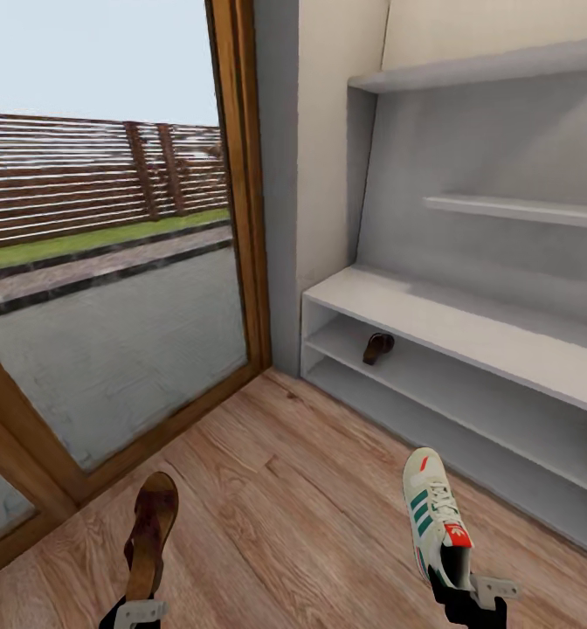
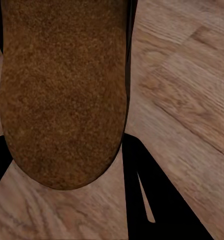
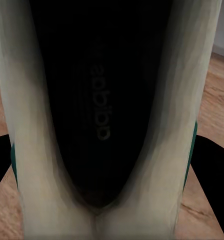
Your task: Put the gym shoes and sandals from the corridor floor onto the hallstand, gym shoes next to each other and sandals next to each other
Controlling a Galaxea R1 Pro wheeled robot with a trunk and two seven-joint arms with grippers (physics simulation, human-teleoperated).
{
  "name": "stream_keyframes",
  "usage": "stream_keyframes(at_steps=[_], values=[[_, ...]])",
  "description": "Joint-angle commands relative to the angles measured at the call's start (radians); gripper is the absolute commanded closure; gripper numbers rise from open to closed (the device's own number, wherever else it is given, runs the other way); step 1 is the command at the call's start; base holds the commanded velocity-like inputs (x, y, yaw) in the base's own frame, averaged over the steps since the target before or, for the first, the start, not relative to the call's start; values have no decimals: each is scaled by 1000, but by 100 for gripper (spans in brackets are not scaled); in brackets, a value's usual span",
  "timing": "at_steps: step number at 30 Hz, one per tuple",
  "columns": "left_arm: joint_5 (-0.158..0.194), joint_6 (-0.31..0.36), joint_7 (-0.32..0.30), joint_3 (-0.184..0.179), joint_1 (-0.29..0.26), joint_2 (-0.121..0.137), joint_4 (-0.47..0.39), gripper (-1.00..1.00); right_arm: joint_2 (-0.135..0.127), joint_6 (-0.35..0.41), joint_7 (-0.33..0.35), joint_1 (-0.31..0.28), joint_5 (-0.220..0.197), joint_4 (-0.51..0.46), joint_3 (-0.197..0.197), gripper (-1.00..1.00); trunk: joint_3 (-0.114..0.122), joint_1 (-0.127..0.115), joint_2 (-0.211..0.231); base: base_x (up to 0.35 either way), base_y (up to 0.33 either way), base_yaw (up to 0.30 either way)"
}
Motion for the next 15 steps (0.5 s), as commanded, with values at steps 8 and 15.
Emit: stream_keyframes(at_steps=[8,15], values=[[-11,-3,-8,9,-1,-1,0,100,1,-3,8,-1,5,0,-9,100,-1,0,0,58,62,-267],[-9,-3,-8,9,-1,-1,0,100,1,-3,8,-1,5,0,-9,100,-1,0,0,2,2,-267]])
